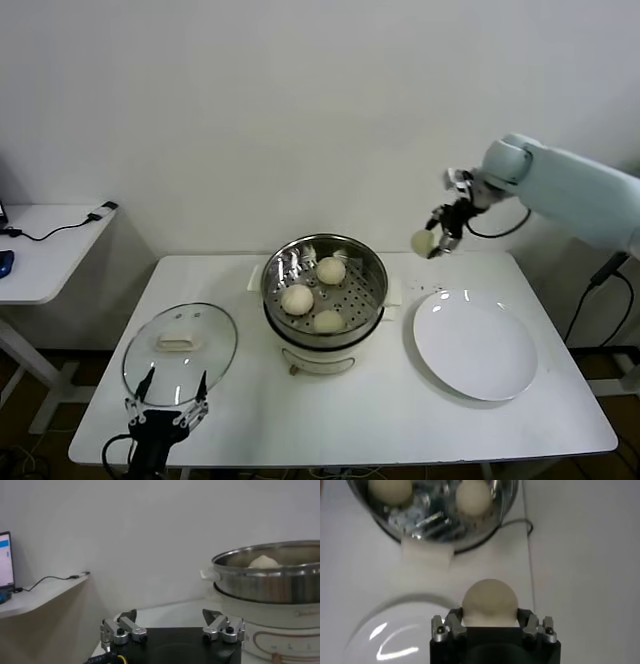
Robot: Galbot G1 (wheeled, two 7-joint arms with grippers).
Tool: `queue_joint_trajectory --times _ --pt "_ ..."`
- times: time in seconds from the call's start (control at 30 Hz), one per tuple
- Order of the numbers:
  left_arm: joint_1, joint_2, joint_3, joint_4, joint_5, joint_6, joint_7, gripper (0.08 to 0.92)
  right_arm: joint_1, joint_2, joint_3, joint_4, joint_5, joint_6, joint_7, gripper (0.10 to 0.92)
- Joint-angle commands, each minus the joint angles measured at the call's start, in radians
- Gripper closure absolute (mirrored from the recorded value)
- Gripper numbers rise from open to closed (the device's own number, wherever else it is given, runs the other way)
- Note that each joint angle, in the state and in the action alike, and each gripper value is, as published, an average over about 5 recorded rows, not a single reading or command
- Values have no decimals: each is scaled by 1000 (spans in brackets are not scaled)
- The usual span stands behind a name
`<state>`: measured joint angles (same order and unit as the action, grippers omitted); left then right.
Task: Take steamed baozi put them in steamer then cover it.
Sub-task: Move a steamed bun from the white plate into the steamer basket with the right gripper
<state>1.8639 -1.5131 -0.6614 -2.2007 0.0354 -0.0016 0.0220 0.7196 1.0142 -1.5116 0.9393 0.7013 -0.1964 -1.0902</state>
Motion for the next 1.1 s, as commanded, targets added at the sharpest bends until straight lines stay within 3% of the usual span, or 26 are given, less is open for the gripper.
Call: queue_joint_trajectory --times 0.03,0.43,1.1 --pt "1 -1 12 -16 -43 -2 2 177 227 208 -279 112 323 -81 47 330" --pt "-3 10 6 -2 -54 -13 15 177 128 355 -371 113 299 -101 103 330" --pt "-18 16 1 43 -59 -17 14 177 -18 369 -371 87 234 -112 136 330"
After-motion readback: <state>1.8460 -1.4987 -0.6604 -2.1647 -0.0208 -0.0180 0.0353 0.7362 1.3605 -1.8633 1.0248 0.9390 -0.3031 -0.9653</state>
